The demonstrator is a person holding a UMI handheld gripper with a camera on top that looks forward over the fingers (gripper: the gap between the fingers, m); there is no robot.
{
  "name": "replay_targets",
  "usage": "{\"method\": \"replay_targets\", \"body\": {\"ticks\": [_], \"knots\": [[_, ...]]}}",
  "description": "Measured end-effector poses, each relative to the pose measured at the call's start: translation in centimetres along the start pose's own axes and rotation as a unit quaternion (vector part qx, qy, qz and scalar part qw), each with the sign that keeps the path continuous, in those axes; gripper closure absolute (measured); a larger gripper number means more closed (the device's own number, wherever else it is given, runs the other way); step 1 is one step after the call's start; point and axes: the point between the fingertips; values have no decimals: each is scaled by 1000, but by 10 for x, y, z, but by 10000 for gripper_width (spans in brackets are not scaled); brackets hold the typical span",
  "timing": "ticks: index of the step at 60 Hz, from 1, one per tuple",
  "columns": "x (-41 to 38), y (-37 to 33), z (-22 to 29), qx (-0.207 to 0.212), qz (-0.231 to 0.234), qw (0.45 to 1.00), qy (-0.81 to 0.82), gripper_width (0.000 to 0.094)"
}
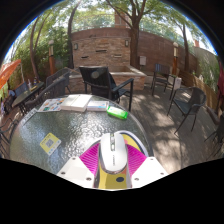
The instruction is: Arrange mouse
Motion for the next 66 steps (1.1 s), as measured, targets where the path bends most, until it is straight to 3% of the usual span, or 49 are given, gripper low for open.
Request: {"method": "replay_targets", "body": {"ticks": [7,11,13,15,16,18,22,40,66], "knots": [[18,25,-57,-59,-3,998,6,449],[20,30,-65,-75,2,997,14,382],[20,26,-65,-76,0,997,15,264],[20,18,-62,-73,-1,997,14,81],[21,14,-58,-67,-2,998,12,63],[20,7,-49,-56,-4,998,9,100],[17,-10,-33,-44,-9,999,-2,64],[-25,-135,-8,-8,-30,999,-16,82],[-67,-297,-56,14,-49,998,-39,83]]}}
Point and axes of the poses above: the point between the fingertips, and its own axes, seen from behind it with the camera up: x to the right, z up, y forward, the way the camera looks, and after that the axes turned 5 degrees about z, right-handed
